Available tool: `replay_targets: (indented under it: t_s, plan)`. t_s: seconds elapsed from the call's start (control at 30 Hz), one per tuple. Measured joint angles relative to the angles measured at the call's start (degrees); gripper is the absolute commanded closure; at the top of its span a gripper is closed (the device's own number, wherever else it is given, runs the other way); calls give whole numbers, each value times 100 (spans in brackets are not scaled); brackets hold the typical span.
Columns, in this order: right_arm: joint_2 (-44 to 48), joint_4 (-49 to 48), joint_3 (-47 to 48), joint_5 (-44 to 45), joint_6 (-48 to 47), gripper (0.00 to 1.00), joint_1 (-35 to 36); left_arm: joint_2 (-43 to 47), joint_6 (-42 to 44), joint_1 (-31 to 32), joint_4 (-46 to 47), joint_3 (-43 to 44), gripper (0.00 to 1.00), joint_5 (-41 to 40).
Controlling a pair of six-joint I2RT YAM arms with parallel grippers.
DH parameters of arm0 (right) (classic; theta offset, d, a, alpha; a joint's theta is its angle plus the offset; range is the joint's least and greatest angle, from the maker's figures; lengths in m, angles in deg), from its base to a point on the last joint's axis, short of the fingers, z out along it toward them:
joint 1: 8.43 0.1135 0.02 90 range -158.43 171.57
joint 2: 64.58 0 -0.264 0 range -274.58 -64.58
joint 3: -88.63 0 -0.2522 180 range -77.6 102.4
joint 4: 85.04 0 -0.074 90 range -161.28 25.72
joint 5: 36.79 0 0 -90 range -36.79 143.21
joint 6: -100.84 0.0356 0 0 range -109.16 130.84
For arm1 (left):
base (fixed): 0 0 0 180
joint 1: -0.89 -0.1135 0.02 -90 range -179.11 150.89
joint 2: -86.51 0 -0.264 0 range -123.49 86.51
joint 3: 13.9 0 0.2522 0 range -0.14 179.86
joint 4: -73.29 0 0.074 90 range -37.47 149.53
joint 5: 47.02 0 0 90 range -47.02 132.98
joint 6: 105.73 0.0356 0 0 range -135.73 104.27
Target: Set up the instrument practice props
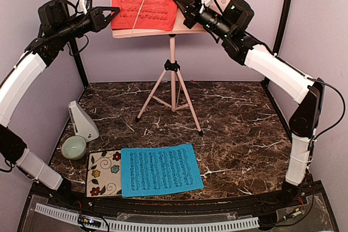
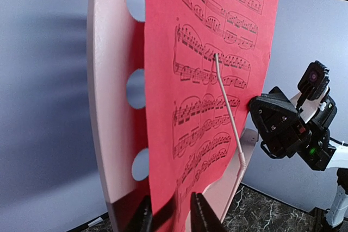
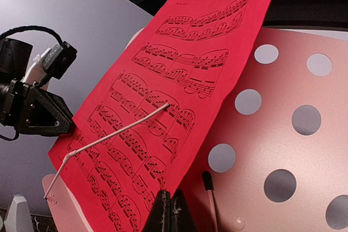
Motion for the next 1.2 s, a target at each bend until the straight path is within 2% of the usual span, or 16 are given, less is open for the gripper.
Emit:
replay_targets:
  t_s: [0.2,0.5,0.93,1.07,1.1,1.2]
  plan:
    - [0,-2,2,2,2,100,0,-131,-7,0,-20,304,100,20]
    - [-142,9,195,9,7,100,39,125,17,0,-2,-424,100,-173]
    - [-234,-22,280,90,-44,99,136,348,269,9,-15,-428,100,-704]
    - [-256,-90,280,238,-120,84,151,348,319,11,-11,-415,98,-728]
    - [-264,-127,280,293,-138,78,151,348,323,11,-11,-422,95,-743]
    - [-275,-170,278,398,-136,66,162,365,345,9,2,-479,78,-824]
